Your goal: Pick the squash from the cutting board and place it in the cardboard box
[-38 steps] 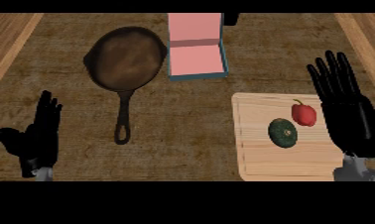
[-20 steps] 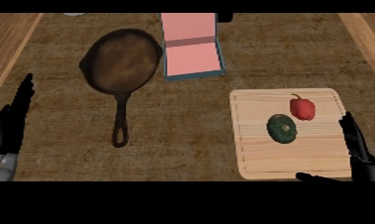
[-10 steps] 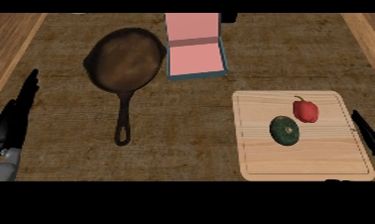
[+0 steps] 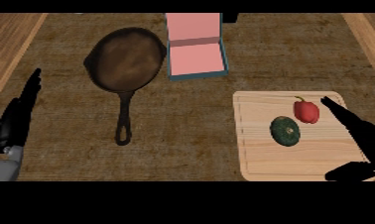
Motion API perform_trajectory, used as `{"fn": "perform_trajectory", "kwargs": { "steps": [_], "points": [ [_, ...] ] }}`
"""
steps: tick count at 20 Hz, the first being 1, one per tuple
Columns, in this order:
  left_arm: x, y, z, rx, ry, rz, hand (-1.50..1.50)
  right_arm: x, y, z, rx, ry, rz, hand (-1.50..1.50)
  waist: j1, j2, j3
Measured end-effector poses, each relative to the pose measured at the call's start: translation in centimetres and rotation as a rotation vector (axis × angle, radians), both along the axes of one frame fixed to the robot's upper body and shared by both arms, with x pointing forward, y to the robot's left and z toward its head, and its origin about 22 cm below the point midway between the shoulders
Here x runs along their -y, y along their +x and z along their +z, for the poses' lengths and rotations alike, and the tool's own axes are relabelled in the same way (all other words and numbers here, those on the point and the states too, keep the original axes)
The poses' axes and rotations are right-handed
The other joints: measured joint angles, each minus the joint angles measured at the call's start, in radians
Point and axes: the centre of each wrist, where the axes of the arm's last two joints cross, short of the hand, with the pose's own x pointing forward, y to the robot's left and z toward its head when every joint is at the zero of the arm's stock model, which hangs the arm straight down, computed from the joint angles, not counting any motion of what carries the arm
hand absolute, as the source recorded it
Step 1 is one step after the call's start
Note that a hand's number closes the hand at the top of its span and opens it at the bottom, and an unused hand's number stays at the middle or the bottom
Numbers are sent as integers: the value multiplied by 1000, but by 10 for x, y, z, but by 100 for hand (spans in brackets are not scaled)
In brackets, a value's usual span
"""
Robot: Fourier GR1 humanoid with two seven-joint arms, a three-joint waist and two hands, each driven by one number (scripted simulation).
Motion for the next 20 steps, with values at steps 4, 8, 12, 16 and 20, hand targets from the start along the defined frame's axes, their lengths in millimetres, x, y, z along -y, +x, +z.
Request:
{"fn": "perform_trajectory", "kwargs": {
  "steps": [4,8,12,16,20],
  "points": [
    [2,3,1,4,1,4,0,-17,16,4,-83,-28,5,-150,-4,-1,1],
    [0,5,3,4,-4,9,0,-30,26,-2,-124,-69,2,-150,-6,-1,1],
    [-2,0,1,5,-4,6,0,-43,35,-8,-141,-90,1,-150,-6,-1,2],
    [-2,0,-3,3,-4,3,0,-50,37,-12,-153,-91,7,-150,-8,-2,1],
    [-4,-1,-2,2,-1,1,0,-57,38,-7,-143,-68,19,-150,-9,-2,1]
  ]
}}
